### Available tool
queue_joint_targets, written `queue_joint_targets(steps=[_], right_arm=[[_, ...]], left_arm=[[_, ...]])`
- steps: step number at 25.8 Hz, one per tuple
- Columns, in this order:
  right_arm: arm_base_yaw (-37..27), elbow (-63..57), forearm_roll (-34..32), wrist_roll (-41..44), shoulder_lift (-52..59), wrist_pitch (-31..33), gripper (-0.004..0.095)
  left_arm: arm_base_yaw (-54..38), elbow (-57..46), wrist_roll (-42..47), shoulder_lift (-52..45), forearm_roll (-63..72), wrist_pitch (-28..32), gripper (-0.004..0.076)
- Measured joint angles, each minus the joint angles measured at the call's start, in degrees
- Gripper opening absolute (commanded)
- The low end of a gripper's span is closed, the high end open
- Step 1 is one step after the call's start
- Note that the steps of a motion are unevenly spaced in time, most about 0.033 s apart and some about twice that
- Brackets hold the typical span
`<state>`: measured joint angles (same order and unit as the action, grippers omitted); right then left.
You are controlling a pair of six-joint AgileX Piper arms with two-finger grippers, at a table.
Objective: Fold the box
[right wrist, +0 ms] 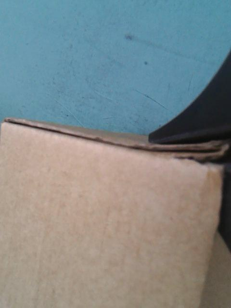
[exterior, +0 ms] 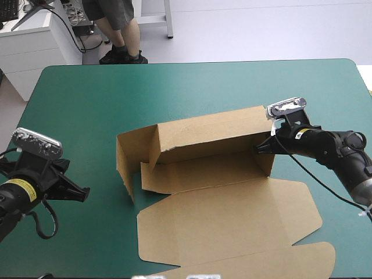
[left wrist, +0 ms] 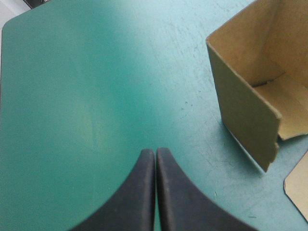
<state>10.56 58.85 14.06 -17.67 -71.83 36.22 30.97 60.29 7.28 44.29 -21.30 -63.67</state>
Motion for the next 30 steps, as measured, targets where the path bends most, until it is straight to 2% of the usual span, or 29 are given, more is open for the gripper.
queue_joint_targets(steps=[10, 12, 16, 19, 23, 26, 27, 29, 30], right_arm=[[0.0, 10.0, -4.2, 5.2, -0.3, 14.5, 0.0000], [0.0, 11.9, -6.5, 7.1, -2.4, 16.9, 0.0000], [-0.1, 14.6, -6.8, 8.9, -9.5, 19.5, 0.0000], [-0.2, 18.9, -6.7, 10.1, -14.2, 19.7, 0.0000], [-0.5, 24.1, -6.1, 10.6, -21.0, 13.7, 0.0025], [-0.6, 27.9, -6.0, 10.6, -25.6, 12.1, 0.0150], [-0.6, 29.5, -6.0, 10.6, -27.6, 12.3, 0.0295], [-0.5, 31.4, -5.3, 10.5, -31.5, 17.7, 0.0538], [-0.4, 31.7, -4.5, 10.5, -33.0, 20.0, 0.0603]], left_arm=[[0.0, -3.5, 0.6, -2.7, 0.1, 0.0, -0.0009], [0.0, -3.5, 0.6, -2.8, 0.1, 0.5, -0.0009], [0.0, -3.5, 0.6, -2.8, 0.0, 1.6, -0.0009], [0.0, -3.5, 0.6, -2.8, -0.2, 1.9, -0.0009], [0.0, -3.5, 0.6, -2.9, -0.3, 1.9, -0.0009], [0.0, -3.5, 0.6, -2.9, -0.3, 2.0, -0.0009], [0.0, -3.5, 0.6, -2.9, -0.3, 2.0, -0.0009], [0.0, -3.5, 0.6, -2.9, -0.3, 2.1, -0.0009], [0.0, -3.5, 0.6, -2.9, -0.5, 2.1, -0.0009]])
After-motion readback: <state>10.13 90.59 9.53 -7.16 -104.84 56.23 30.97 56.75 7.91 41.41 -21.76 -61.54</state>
